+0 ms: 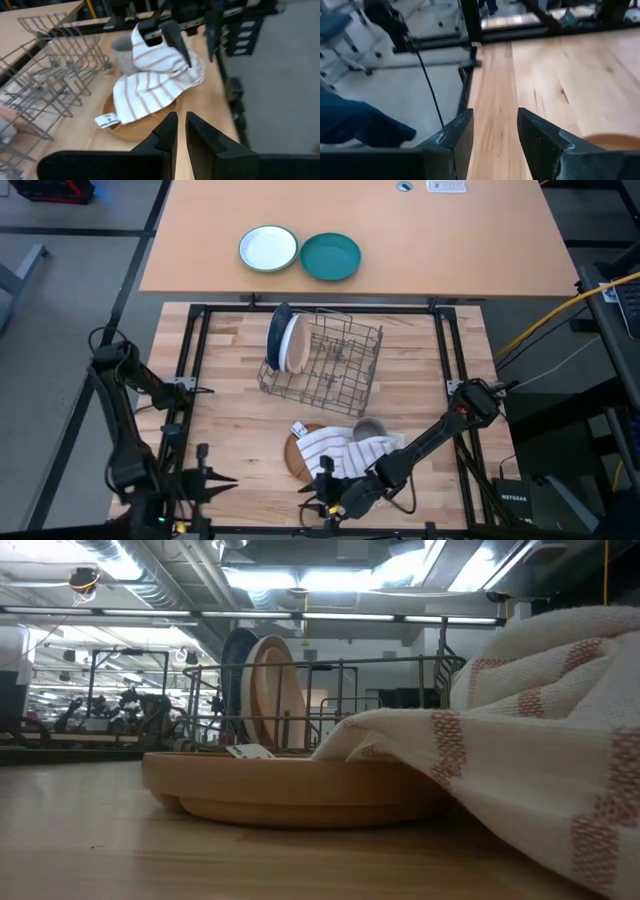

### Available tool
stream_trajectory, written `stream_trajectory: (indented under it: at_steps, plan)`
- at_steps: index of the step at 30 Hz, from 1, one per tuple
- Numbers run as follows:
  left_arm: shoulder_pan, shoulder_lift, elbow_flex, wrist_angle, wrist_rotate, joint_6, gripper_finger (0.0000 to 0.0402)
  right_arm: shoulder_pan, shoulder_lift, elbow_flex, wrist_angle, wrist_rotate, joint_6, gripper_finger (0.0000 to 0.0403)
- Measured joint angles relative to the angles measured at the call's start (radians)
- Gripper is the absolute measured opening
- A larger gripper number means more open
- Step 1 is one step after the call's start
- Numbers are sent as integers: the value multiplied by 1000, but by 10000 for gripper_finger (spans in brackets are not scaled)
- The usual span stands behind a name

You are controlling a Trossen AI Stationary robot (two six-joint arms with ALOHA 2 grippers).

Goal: Sort dishes
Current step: Put the light brown plate into the dish rack

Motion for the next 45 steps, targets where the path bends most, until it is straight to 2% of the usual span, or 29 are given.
stream_trajectory:
  at_steps: [6, 10, 16, 22, 29, 35, 45]
  plan:
    - [90, 117, 0, 3, 11, 8, 29, -1, 72, 100, -196, -3, 2, 154]
    - [140, 203, 0, 24, 98, 79, 29, -1, 89, 140, -262, -2, 2, 154]
    - [193, 311, 0, 94, 214, 148, 29, -6, 89, 147, -367, 24, 17, 154]
    - [224, 355, 0, 128, 225, 161, 29, -29, 90, 147, -472, -12, 51, 154]
    - [295, 380, 0, 193, 228, 279, 29, -77, 91, 147, -503, -92, 48, 154]
    - [363, 411, 0, 206, 391, 401, 29, -101, 101, 147, -506, -143, 48, 154]
    - [454, 498, 0, 238, 449, 495, 29, -99, 165, 147, -496, -180, 70, 154]
